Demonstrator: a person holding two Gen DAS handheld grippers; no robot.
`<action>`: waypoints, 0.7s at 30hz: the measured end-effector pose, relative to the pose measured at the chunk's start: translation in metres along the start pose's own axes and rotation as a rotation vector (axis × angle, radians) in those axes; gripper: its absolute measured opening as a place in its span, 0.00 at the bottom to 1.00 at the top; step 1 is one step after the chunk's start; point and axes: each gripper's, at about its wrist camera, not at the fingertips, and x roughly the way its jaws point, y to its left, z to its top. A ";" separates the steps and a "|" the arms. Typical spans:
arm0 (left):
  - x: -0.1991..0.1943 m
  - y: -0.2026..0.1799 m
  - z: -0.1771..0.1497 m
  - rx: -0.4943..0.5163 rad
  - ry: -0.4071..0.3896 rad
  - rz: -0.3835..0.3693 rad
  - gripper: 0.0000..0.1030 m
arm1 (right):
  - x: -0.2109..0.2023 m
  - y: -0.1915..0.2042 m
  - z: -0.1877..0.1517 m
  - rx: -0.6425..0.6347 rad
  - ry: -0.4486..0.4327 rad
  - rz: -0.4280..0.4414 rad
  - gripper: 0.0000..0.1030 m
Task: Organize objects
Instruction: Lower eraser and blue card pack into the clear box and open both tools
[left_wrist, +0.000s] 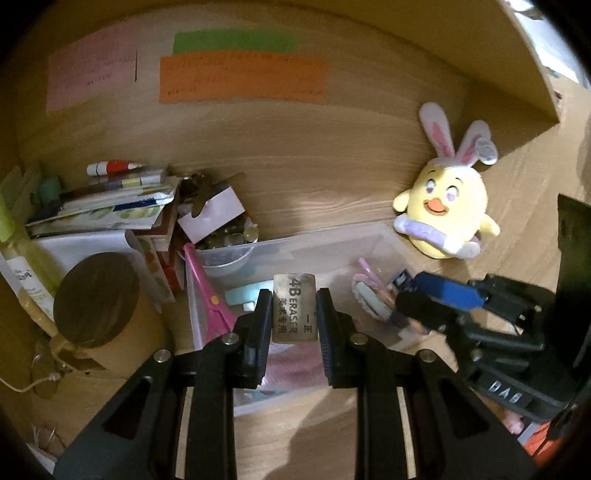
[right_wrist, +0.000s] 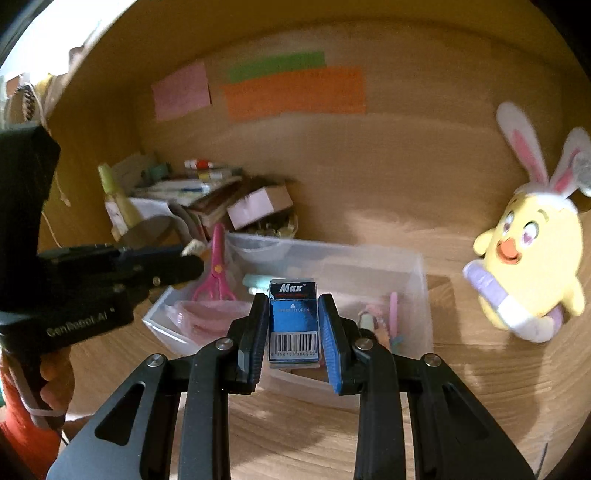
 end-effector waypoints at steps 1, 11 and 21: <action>0.004 0.003 0.000 -0.004 0.007 -0.001 0.22 | 0.006 0.000 -0.001 0.002 0.014 0.001 0.24; 0.037 0.021 -0.012 -0.048 0.079 -0.024 0.23 | 0.053 0.004 -0.013 -0.033 0.090 -0.050 0.25; 0.010 0.014 -0.013 -0.031 0.016 -0.023 0.40 | 0.044 0.007 -0.012 -0.052 0.113 -0.024 0.26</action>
